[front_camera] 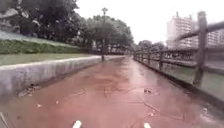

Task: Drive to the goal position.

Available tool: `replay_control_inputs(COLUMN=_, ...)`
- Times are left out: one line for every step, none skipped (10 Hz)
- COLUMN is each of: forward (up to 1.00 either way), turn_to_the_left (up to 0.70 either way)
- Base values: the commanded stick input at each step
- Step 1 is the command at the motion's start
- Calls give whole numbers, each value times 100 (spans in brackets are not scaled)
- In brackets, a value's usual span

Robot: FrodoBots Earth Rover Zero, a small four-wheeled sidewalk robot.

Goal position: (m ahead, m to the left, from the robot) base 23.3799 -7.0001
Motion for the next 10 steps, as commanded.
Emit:
replay_control_inputs(forward=50, turn_to_the_left=0)
replay_control_inputs(forward=50, turn_to_the_left=0)
replay_control_inputs(forward=50, turn_to_the_left=0)
replay_control_inputs(forward=50, turn_to_the_left=0)
replay_control_inputs(forward=50, turn_to_the_left=0)
replay_control_inputs(forward=50, turn_to_the_left=0)
replay_control_inputs(forward=50, turn_to_the_left=0)
replay_control_inputs(forward=50, turn_to_the_left=0)
replay_control_inputs(forward=50, turn_to_the_left=0)
replay_control_inputs(forward=50, turn_to_the_left=0)
